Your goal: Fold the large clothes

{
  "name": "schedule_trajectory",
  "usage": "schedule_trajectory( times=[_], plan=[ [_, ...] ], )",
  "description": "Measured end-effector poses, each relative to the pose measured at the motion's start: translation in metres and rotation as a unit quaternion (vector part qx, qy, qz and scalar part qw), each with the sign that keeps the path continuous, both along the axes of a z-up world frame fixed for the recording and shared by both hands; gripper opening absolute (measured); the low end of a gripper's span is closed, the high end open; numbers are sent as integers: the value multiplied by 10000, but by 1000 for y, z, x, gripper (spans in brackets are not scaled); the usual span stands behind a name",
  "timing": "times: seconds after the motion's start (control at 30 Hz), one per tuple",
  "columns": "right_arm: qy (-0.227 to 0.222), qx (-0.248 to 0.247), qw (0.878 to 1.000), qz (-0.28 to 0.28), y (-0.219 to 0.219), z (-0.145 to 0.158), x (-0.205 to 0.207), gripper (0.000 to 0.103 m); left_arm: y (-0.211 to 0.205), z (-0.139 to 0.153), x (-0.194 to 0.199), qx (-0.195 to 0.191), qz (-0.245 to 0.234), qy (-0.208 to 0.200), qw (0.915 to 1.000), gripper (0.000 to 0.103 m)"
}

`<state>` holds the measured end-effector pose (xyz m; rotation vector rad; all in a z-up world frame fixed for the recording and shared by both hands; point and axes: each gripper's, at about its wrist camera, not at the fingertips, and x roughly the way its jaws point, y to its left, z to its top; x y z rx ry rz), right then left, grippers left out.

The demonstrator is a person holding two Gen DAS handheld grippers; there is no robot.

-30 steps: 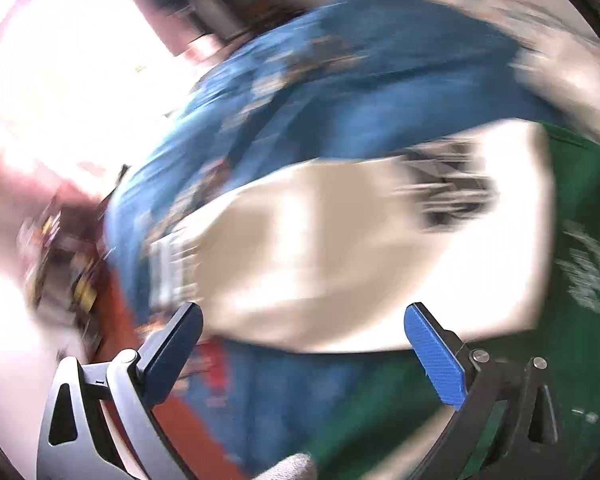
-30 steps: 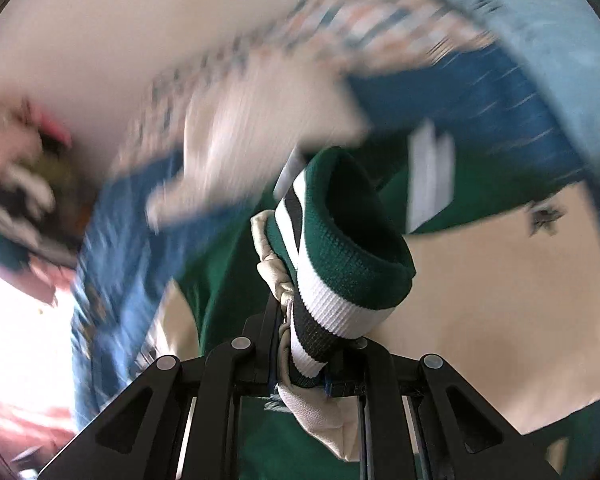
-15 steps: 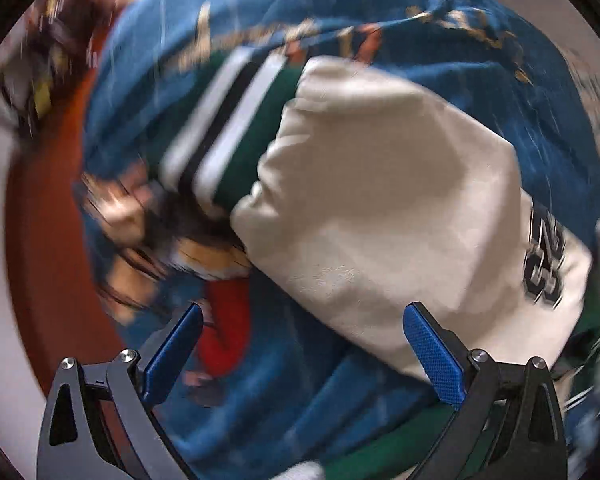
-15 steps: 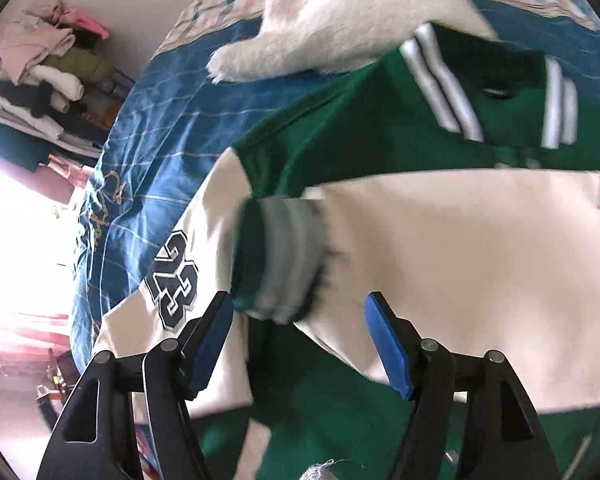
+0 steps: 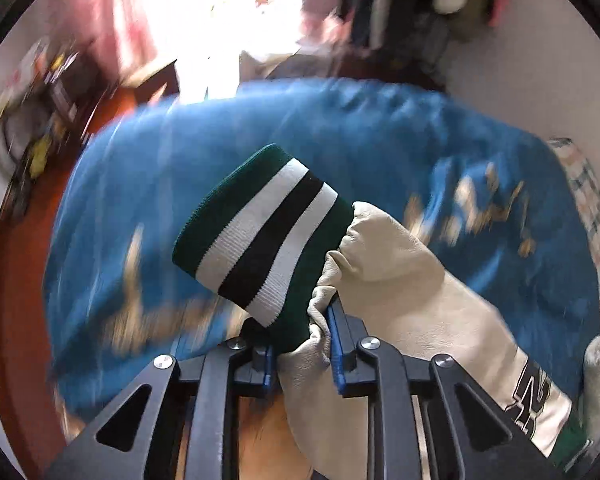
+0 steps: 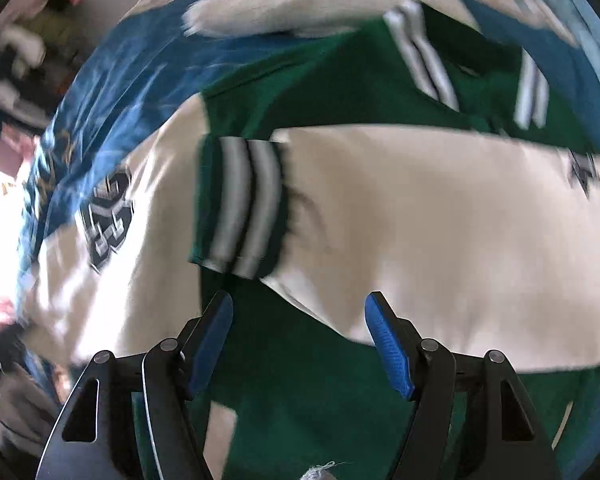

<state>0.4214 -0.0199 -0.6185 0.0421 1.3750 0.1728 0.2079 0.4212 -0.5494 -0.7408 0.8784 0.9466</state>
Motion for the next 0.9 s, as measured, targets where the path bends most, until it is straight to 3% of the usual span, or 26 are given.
schedule_trajectory(
  times=[0.13,0.17,0.2,0.3,0.33,0.43,0.47,0.57,0.7,0.73,0.77,0.8,0.83,0.9],
  plan=[
    [-36,-752,9968,256,41,-23,20,70,33,6,42,-49,-425,-153,9990,17],
    [65,-938,9953,244,49,-32,26,65,38,3,49,-125,-539,-157,9983,18],
    [34,-1127,9934,202,53,-36,29,52,45,-3,58,-297,-614,-153,9976,19],
    [-199,-1445,9888,305,68,-33,33,26,53,-14,56,-699,-641,-70,9955,25],
    [-315,-1331,9897,425,75,-28,31,18,56,-18,51,-826,-642,-146,9944,26],
    [-362,-1256,9889,699,87,-24,22,18,58,-36,42,-1238,-602,-435,9895,39],
    [-283,-1209,9894,752,87,-27,21,18,58,-39,40,-1331,-611,-539,9878,47],
    [-189,-762,9933,854,71,-27,20,18,52,-40,42,-1297,-673,-731,9866,66],
    [-174,-224,9933,1119,47,-16,15,24,42,-38,64,-995,-657,-294,9924,66],
    [-131,-148,9947,1007,37,-13,13,28,41,-37,67,-945,-657,-264,9930,65],
    [31,-5,9968,805,23,-11,12,41,38,-32,70,-818,-655,-221,9942,47],
    [180,182,9977,622,9,-7,12,52,36,-26,73,-678,-692,-168,9952,18],
    [247,336,9981,453,0,-2,10,56,34,-21,77,-591,-736,-125,9955,10],
    [316,565,9978,124,-18,9,0,74,29,-4,82,-443,-832,-121,9955,8]
  ],
)
